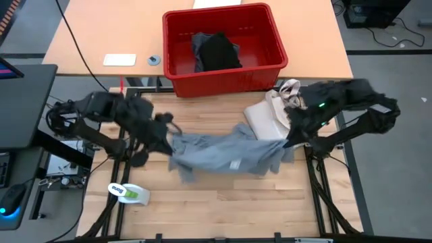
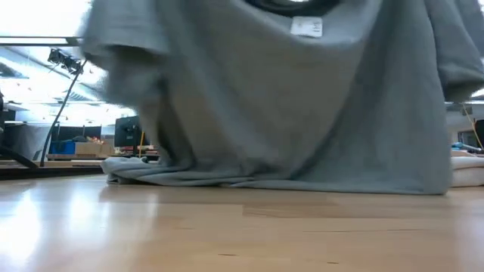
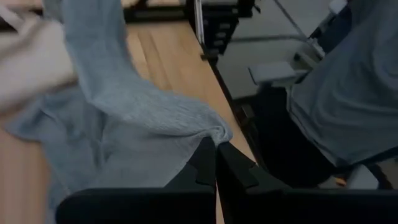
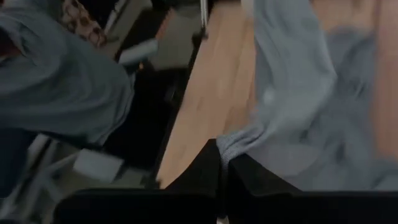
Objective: Fold Laundry from Bin
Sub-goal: Fold the gray shirt
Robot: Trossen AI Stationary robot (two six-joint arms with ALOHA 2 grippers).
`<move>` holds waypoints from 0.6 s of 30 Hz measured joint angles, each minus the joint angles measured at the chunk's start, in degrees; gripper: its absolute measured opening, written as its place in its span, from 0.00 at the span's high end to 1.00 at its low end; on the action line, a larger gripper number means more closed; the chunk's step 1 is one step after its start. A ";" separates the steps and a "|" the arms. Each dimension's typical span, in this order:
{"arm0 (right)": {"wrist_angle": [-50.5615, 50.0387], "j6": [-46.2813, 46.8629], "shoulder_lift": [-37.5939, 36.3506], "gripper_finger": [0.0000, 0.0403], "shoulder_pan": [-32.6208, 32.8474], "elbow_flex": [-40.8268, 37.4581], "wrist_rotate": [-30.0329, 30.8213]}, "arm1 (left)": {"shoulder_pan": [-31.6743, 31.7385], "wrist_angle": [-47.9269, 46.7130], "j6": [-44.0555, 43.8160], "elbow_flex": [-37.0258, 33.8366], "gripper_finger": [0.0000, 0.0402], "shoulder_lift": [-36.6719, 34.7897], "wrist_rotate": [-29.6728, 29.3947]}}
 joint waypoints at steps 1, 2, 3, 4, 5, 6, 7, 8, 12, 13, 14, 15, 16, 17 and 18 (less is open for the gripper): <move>-0.02 0.75 0.22 0.96 0.84 -1.63 -0.78 | -2.15 0.34 -1.81 -0.72 1.00 0.00 -1.14; 0.16 1.31 0.35 0.96 1.88 -3.20 -1.76 | -4.30 0.89 -3.55 -1.49 1.00 0.00 -1.89; 0.27 1.54 0.47 0.96 3.08 -4.73 -2.52 | -6.55 1.70 -5.27 -2.45 1.00 0.03 -2.37; 0.42 1.55 0.60 0.96 4.46 -6.21 -2.65 | -8.84 2.75 -6.70 -3.64 1.00 0.04 -2.95; 1.32 1.70 0.60 0.96 5.88 -7.95 -2.40 | -11.03 3.96 -7.76 -5.18 1.00 0.04 -4.14; 2.55 2.28 0.60 0.96 7.21 -9.73 -1.77 | -12.98 4.99 -8.17 -6.96 1.00 0.04 -5.67; 4.08 2.93 0.60 0.96 8.49 -11.63 -0.59 | -14.84 6.03 -8.25 -9.04 1.00 0.07 -7.70; 5.51 3.75 0.61 0.96 9.45 -13.66 0.84 | -16.38 6.64 -8.41 -11.16 1.00 0.15 -9.95; 12.97 8.81 0.64 0.95 11.44 -21.95 5.35 | -19.26 9.98 -9.02 -20.08 0.99 0.20 -15.52; 14.52 10.42 0.65 0.94 11.49 -23.85 4.71 | -19.25 11.57 -9.73 -22.21 0.99 0.20 -15.31; 16.28 11.99 0.67 0.94 11.67 -25.83 3.26 | -19.25 13.53 -10.91 -24.17 0.99 0.20 -14.34; 18.15 13.53 0.67 0.93 12.10 -27.66 1.62 | -19.25 16.03 -12.16 -26.07 0.99 0.20 -12.20; 20.44 15.11 0.67 0.91 12.95 -29.49 0.65 | -19.23 18.60 -13.68 -27.74 0.99 0.20 -9.33; 22.92 16.47 0.67 0.89 14.05 -31.21 0.39 | -19.35 21.49 -15.33 -29.31 0.98 0.20 -6.23; 25.72 17.58 0.67 0.87 15.20 -33.04 0.47 | -19.68 24.54 -16.88 -30.86 0.98 0.20 -3.42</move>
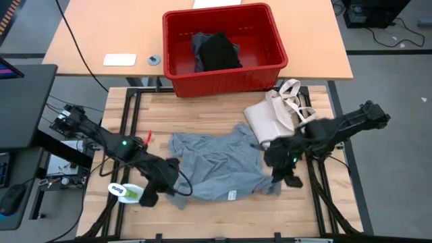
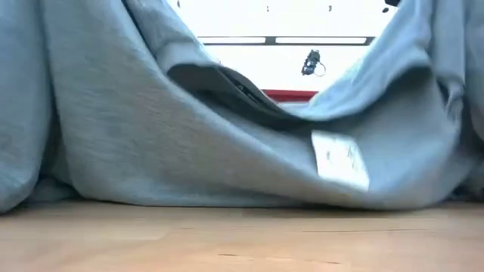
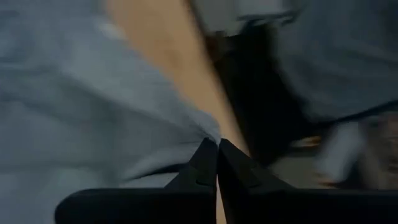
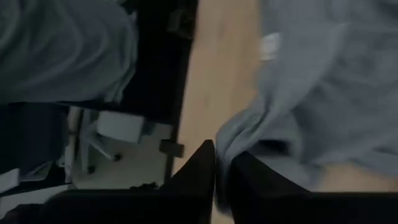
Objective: Fold Laundry from Bin
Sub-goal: Fold the gray shirt
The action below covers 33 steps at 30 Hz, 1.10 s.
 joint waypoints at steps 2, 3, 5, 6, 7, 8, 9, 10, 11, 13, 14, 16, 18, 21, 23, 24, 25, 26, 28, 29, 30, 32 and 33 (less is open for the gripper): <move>5.68 1.76 0.00 0.82 2.17 -3.65 0.70 | -0.93 3.84 -1.31 -2.54 0.98 0.00 2.14; 8.52 2.50 0.00 0.79 3.00 -5.35 1.67 | -1.37 5.25 -1.46 -3.68 0.98 0.00 1.53; 12.31 4.22 0.00 0.73 4.09 -8.34 4.19 | -1.98 7.24 -1.63 -5.41 0.98 0.00 -3.10; 13.49 5.54 0.00 0.69 4.37 -9.60 4.85 | -2.35 7.76 -1.66 -6.30 0.97 -0.02 -5.66; 14.33 6.70 0.00 0.66 4.51 -10.74 5.12 | -2.63 8.24 -1.55 -7.11 0.95 -0.04 -7.65; 14.38 7.88 0.00 0.63 4.51 -11.59 5.17 | -2.87 8.86 -1.45 -7.78 0.93 -0.04 -8.75; 14.24 9.24 0.00 0.60 4.51 -12.33 4.46 | -3.01 9.50 -1.14 -8.13 0.90 0.00 -9.40; 13.94 11.00 0.00 0.57 4.51 -12.81 3.24 | -3.07 10.11 -1.08 -8.14 0.87 0.00 -9.55; 13.26 12.84 0.00 0.54 4.51 -12.98 1.55 | -3.11 10.67 -1.05 -8.13 0.82 -0.03 -9.63; 10.29 15.95 -0.01 0.50 4.21 -12.92 -1.40 | -3.01 11.30 -0.89 -8.12 0.74 -0.11 -9.73; 8.56 16.71 -0.01 0.49 4.03 -12.76 -1.85 | -2.93 11.57 -0.43 -8.12 0.69 -0.11 -9.93; 6.52 17.05 -0.02 0.48 3.71 -12.29 -1.37 | -2.81 11.73 0.55 -8.12 0.60 -0.11 -10.25; 3.82 16.03 -0.08 0.48 3.00 -11.62 -0.12 | -2.00 11.23 3.34 -8.09 0.52 -0.13 -10.39; -0.01 11.81 -0.11 0.49 0.37 -10.38 4.60 | 0.63 5.91 6.02 -8.08 0.45 -0.13 -16.76; -1.82 7.92 -0.15 0.49 -2.19 -9.78 11.35 | 3.56 1.22 6.05 -8.08 0.43 -0.13 -22.54; -1.89 6.04 -0.20 0.50 -3.71 -9.76 14.96 | 5.26 -1.25 5.82 -8.14 0.43 -0.13 -24.38; -1.79 4.07 -0.18 0.50 -5.24 -9.76 18.62 | 7.13 -2.26 5.68 -8.56 0.43 -0.09 -25.27; -1.46 1.82 -0.12 0.51 -6.92 -9.76 22.13 | 9.27 -2.52 5.68 -9.29 0.44 -0.09 -25.48; 0.20 -2.99 0.36 0.53 -11.00 -9.75 25.46 | 13.50 -2.50 5.68 -11.59 0.46 0.00 -25.42; 1.16 -5.73 0.73 0.53 -13.31 -9.74 25.56 | 15.79 -2.48 5.74 -12.95 0.47 0.03 -25.39; 1.85 -8.27 1.11 0.54 -15.60 -9.79 25.32 | 18.19 -2.12 6.30 -14.31 0.48 0.07 -25.27; 4.69 -13.41 2.48 0.56 -20.39 -10.38 24.18 | 23.07 0.42 8.57 -18.04 0.51 0.00 -24.41; 6.50 -16.09 3.22 0.57 -22.80 -10.76 23.60 | 25.50 2.34 10.07 -20.18 0.52 0.04 -24.24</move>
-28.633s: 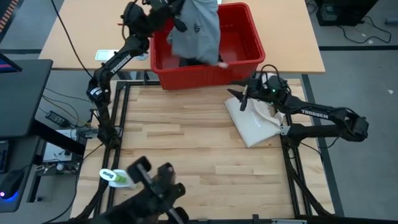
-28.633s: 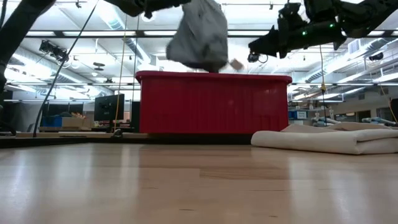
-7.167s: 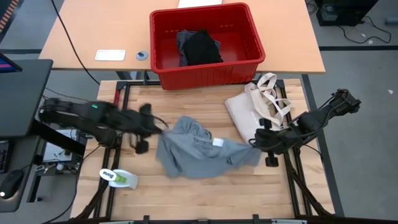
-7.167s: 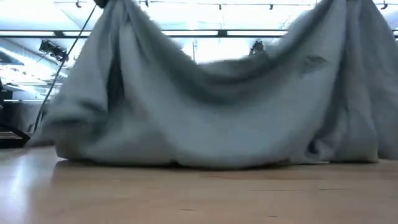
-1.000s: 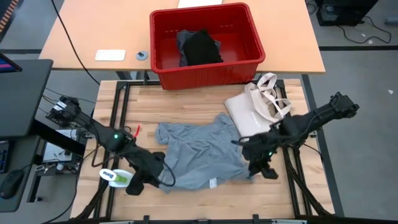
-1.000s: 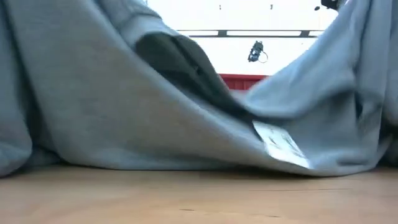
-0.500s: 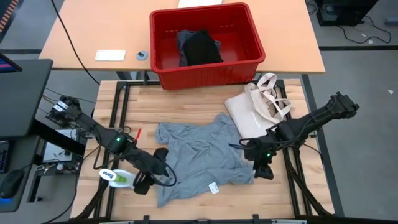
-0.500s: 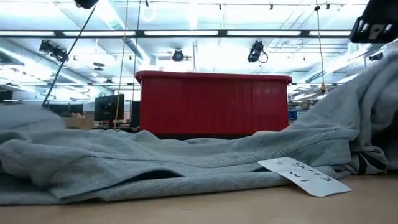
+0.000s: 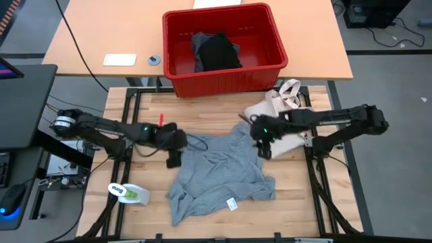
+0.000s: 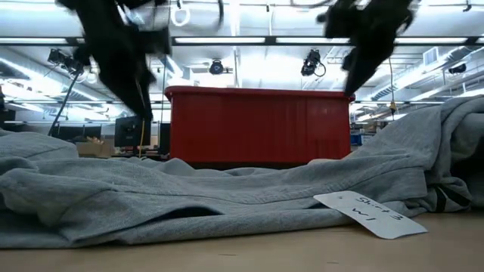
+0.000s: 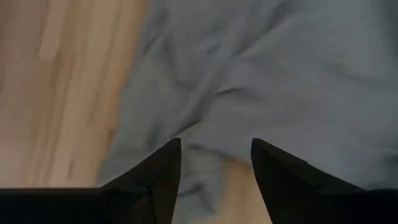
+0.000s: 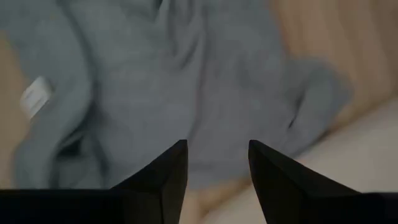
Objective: Fold Laundry from Bin
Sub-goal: Fold the gray shirt
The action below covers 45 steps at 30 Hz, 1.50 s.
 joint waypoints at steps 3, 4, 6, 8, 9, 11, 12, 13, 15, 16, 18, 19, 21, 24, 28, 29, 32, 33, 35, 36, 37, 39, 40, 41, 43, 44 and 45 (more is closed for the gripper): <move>5.46 -7.75 4.10 0.59 -5.96 -1.58 -0.33 | 7.28 5.71 5.70 -5.18 0.54 0.06 1.67; 7.95 -10.12 5.83 0.60 -7.52 -2.08 -0.32 | 9.27 7.94 7.68 -6.44 0.54 0.06 2.17; 12.01 -14.00 9.89 0.60 -9.98 -2.59 -0.19 | 12.77 11.45 11.58 -8.62 0.54 0.04 3.67; 16.04 -17.20 14.12 0.60 -11.74 -2.59 0.69 | 15.46 14.48 15.42 -10.39 0.54 0.04 4.37; 18.10 -18.50 16.24 0.60 -12.39 -2.59 1.25 | 16.76 15.68 16.97 -10.93 0.54 0.04 4.35; 21.85 -20.55 19.39 0.60 -13.89 -2.59 1.46 | 19.18 17.03 19.01 -11.73 0.54 0.02 4.82; 23.41 -21.58 20.88 0.60 -14.69 -2.59 1.46 | 20.43 17.26 19.61 -12.03 0.54 0.02 5.65; 24.65 -22.33 22.19 0.60 -15.46 -2.59 1.61 | 21.60 17.40 19.88 -12.17 0.54 0.16 6.79; 25.82 -23.66 24.45 0.60 -16.93 -2.59 1.68 | 23.58 17.62 19.84 -12.20 0.54 0.85 9.42; 26.03 -24.34 25.20 0.60 -17.53 -2.59 1.90 | 24.30 17.41 19.84 -12.20 0.54 1.24 10.61; 26.53 -24.66 25.96 0.60 -18.52 -2.59 2.56 | 25.19 17.55 19.64 -12.20 0.54 2.31 12.62; 26.50 -24.68 26.27 0.60 -18.90 -2.59 3.11 | 25.29 17.85 19.64 -12.20 0.54 3.06 13.29; 26.62 -24.76 26.52 0.60 -19.23 -2.59 3.95 | 25.20 17.74 19.65 -12.20 0.54 4.69 14.12; 27.23 -25.30 26.68 0.60 -19.21 -2.59 3.85 | 24.55 17.79 19.64 -12.18 0.54 8.01 14.88; 26.90 -25.67 26.72 0.60 -19.11 -3.22 0.12 | 23.98 19.07 19.59 -11.85 0.55 12.11 14.62; 26.57 -25.74 26.72 0.60 -18.99 -3.50 0.34 | 23.95 19.09 19.52 -11.82 0.56 12.99 13.89; 26.58 -26.57 26.72 0.63 -18.62 -5.24 1.99 | 23.94 19.36 19.90 -11.75 0.64 13.73 13.17; 27.23 -27.10 26.69 0.65 -18.53 -5.96 2.23 | 23.96 19.51 20.26 -11.75 0.68 13.69 12.86; 28.69 -27.40 26.48 0.72 -18.21 -7.24 3.10 | 23.96 19.51 21.18 -11.92 0.78 13.12 12.13; 29.09 -27.06 26.41 0.76 -18.05 -7.64 4.03 | 23.98 19.29 21.59 -11.94 0.84 12.74 11.93; 29.48 -26.54 26.40 0.82 -17.90 -7.92 4.46 | 23.98 19.12 22.01 -11.98 0.90 12.31 11.76; 30.06 -25.82 26.25 0.94 -17.69 -8.00 4.84 | 24.00 17.71 22.92 -11.88 0.96 10.97 11.45; 30.21 -25.83 25.89 0.96 -17.48 -8.11 5.02 | 24.00 15.20 23.11 -11.61 0.97 10.14 10.83; 30.00 -25.84 25.34 0.96 -17.16 -8.19 5.82 | 24.00 11.99 23.31 -11.09 0.96 9.21 10.27; 28.85 -25.70 23.70 0.95 -16.31 -7.75 8.45 | 24.00 7.01 23.96 -9.33 0.96 6.49 8.60; 28.76 -25.68 22.42 0.95 -15.92 -7.23 9.87 | 24.00 5.29 24.46 -8.28 0.97 4.63 7.34; 28.72 -25.70 20.96 0.96 -15.50 -6.73 11.79 | 24.00 3.97 24.78 -7.28 0.97 2.84 5.75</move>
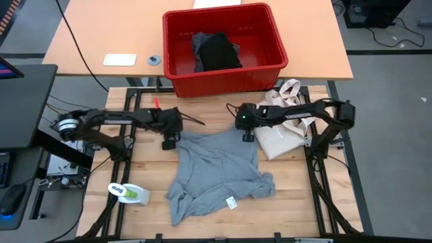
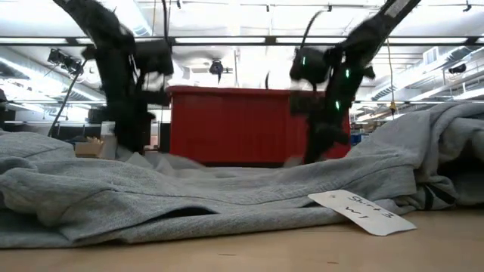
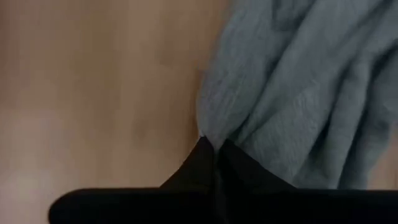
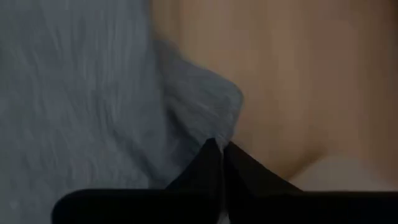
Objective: Fold Laundry from Bin
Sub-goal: Fold the gray shirt
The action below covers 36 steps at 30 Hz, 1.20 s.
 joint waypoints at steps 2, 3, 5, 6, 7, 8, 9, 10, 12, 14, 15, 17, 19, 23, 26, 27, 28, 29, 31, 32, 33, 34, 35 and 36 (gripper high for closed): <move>0.43 0.05 -3.00 0.98 0.85 0.32 5.39 | 0.00 -2.86 1.27 1.05 0.97 -3.49 -4.53; 0.64 0.22 -4.31 0.98 1.25 0.30 8.97 | 0.00 -3.46 2.13 1.48 0.97 -5.09 -7.36; 2.68 1.45 -7.05 0.98 2.09 0.19 18.00 | -0.11 -1.72 4.70 2.24 0.97 -8.41 -13.51; 4.28 2.01 -8.46 0.98 2.45 0.21 22.44 | -0.11 -1.13 6.88 2.30 0.97 -10.01 -17.07; 5.64 2.22 -9.78 0.97 2.64 0.33 25.87 | -0.11 -0.99 9.19 2.29 0.97 -11.27 -20.39; 6.79 2.12 -10.83 0.96 2.76 0.36 28.08 | -0.11 -0.48 11.43 2.29 0.97 -12.12 -23.46; 7.58 1.50 -11.65 0.95 2.90 0.36 29.27 | -0.11 0.30 13.73 2.24 0.96 -12.89 -26.53; 7.98 0.64 -12.53 0.94 3.06 0.31 29.59 | -0.11 0.79 15.78 2.23 0.96 -13.63 -30.32; 8.64 -0.53 -14.67 0.94 3.81 0.23 30.42 | -0.23 2.40 18.01 2.23 0.96 -15.17 -38.48; 9.88 -1.25 -16.91 0.95 4.28 0.31 30.45 | -0.21 3.55 20.53 2.25 0.96 -16.36 -43.98; 9.95 -1.90 -17.91 0.95 4.30 0.32 29.34 | -0.20 4.18 22.12 2.25 0.96 -17.00 -45.29; 9.34 -3.30 -19.72 0.96 4.26 0.29 28.57 | -0.22 5.14 23.97 2.25 0.96 -18.42 -45.66; 9.72 -1.86 -21.35 0.97 4.18 0.25 29.61 | 0.09 4.34 23.94 2.26 0.96 -19.04 -41.68; 7.16 -0.45 -21.38 0.96 2.13 0.25 21.64 | 1.62 1.85 20.42 2.24 0.95 -18.46 -33.72; 4.94 1.05 -20.73 0.96 1.96 0.28 19.40 | 1.97 0.19 15.74 2.25 0.94 -17.48 -33.14; 3.55 0.81 -20.73 0.96 2.02 0.30 17.40 | 1.82 -0.77 14.76 2.25 0.94 -17.49 -32.22; 2.28 0.30 -20.62 0.96 2.17 0.30 14.47 | 1.38 -2.22 14.37 2.28 0.94 -17.57 -30.48; 0.98 -0.02 -20.48 0.96 2.53 0.30 10.72 | 0.86 -4.20 14.15 2.31 0.94 -17.65 -27.48; -2.59 -0.28 -20.45 0.96 3.65 0.28 2.51 | -1.09 -8.40 13.15 2.29 0.94 -17.66 -20.43; -4.02 -0.30 -20.56 0.96 4.33 0.27 -1.56 | -2.13 -10.20 12.82 2.29 0.94 -17.70 -16.37; -5.34 -0.30 -20.63 0.96 5.12 0.30 -5.01 | -3.19 -11.73 12.74 2.29 0.94 -17.72 -12.11; -6.79 -0.35 -20.64 0.96 5.87 0.30 -8.31 | -4.48 -13.16 12.60 2.29 0.94 -17.75 -7.45; -8.07 -0.41 -20.64 0.96 6.70 0.30 -11.06 | -5.71 -14.17 12.38 2.29 0.94 -17.75 -2.91; -8.88 -0.73 -20.63 0.96 7.63 0.27 -13.31 | -6.93 -14.50 12.05 2.29 0.94 -17.75 1.81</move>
